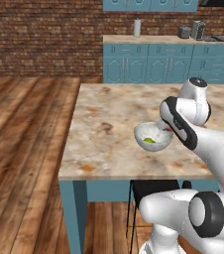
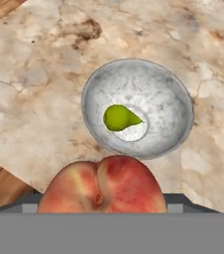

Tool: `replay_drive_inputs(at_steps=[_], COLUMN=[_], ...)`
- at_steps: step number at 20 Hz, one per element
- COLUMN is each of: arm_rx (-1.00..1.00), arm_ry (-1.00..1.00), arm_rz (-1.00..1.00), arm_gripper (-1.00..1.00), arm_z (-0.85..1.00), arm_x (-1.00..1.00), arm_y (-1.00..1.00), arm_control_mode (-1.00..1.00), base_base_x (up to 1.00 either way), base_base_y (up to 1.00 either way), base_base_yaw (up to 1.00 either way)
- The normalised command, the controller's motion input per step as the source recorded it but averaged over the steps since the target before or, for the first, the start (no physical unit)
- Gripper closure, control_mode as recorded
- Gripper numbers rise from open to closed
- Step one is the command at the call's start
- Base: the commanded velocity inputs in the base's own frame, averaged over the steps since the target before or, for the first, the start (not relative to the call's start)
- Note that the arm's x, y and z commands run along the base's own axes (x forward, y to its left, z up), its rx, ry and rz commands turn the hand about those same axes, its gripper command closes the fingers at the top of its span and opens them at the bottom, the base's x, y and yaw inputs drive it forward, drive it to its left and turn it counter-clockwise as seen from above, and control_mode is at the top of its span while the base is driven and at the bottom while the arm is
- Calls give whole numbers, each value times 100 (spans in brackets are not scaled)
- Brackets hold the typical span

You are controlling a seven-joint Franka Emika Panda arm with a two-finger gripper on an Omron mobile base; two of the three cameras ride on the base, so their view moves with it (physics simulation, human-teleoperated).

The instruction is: Retrieve the pear and peach from the fridge and place them into the bowl on the dining table.

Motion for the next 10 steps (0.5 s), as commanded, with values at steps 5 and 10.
replay_drive_inputs(at_steps=[5, 10], arm_rx=[-1, -1], arm_ry=[0, 0], arm_rz=[-5, -9], arm_gripper=[100, 100], arm_z=[-15, -23], arm_x=[51, 36], arm_y=[4, 0], arm_control_mode=[-100, -100], base_base_x=[0, 0], base_base_y=[0, 0], base_base_yaw=[0, 0])
